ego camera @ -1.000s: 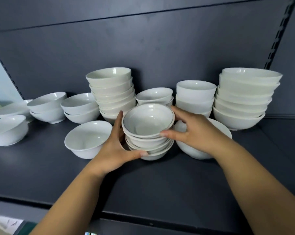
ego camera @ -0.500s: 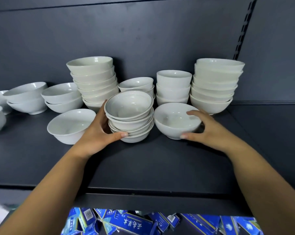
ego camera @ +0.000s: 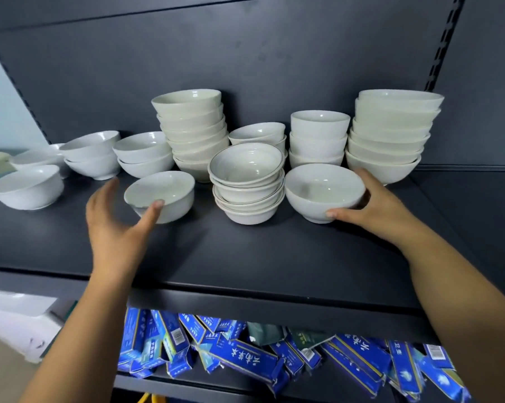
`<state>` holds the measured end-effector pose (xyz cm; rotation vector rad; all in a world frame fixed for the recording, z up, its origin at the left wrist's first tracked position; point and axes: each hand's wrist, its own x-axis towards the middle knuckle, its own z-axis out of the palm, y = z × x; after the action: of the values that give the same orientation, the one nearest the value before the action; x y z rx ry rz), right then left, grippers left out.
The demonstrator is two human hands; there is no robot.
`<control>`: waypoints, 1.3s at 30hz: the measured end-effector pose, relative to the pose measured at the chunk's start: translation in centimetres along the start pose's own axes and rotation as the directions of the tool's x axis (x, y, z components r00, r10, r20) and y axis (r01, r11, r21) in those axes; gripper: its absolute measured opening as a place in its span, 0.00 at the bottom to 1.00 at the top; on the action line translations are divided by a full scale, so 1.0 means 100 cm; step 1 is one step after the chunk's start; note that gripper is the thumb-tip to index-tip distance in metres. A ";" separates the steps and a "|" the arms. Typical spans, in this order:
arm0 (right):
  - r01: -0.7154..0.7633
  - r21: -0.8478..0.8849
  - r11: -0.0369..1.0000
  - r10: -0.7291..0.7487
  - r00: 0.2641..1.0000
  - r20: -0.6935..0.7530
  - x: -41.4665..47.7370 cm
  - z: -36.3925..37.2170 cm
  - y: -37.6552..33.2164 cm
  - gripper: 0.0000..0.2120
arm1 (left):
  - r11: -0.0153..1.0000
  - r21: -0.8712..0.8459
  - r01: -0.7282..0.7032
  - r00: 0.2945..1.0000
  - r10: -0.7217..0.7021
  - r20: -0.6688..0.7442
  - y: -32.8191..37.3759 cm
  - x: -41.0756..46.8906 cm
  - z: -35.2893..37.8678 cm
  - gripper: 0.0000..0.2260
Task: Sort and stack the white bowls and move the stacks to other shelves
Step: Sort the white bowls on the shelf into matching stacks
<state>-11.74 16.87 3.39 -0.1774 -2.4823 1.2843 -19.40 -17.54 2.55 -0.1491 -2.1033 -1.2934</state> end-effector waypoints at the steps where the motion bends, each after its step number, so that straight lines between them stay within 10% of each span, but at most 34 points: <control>1: 0.012 0.011 1.000 -0.012 1.000 0.005 0.000 0.000 -0.001 0.29 | 0.996 0.016 0.085 0.995 -0.086 0.053 -0.005 0.007 0.002 0.40; 5: 0.012 0.011 1.000 -0.012 1.000 0.003 0.001 0.001 0.003 0.30 | 0.951 -0.002 0.308 0.915 -0.296 0.274 -0.011 0.021 0.015 0.54; 14: -0.079 -0.004 0.997 0.079 0.997 0.021 0.004 0.002 0.005 0.52 | 0.904 0.088 0.418 0.891 -0.427 0.154 -0.010 0.022 0.028 0.46; 25: -0.082 0.153 0.985 0.078 0.996 0.033 0.007 0.003 0.006 0.33 | 0.892 -0.145 0.429 0.865 -0.359 0.351 -0.004 0.008 0.012 0.43; 30: -0.083 0.157 0.984 0.076 0.996 0.052 0.005 0.005 0.002 0.31 | 0.787 -0.383 0.483 0.847 -0.310 0.431 0.014 -0.009 0.008 0.17; 35: -0.010 0.189 0.982 0.020 0.998 -0.054 -0.001 0.001 -0.014 0.42 | 0.809 -0.488 0.329 0.930 -0.187 0.317 0.037 -0.007 -0.007 0.24; 39: 0.220 0.330 0.918 -0.172 0.971 -0.169 -0.002 -0.001 -0.064 0.26 | 0.815 -0.539 0.214 0.936 -0.014 0.351 0.066 0.015 -0.006 0.33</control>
<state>-11.22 13.17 8.56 0.0688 -2.0587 1.5372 -17.53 -15.04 8.55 -0.5394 -1.9348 -2.0771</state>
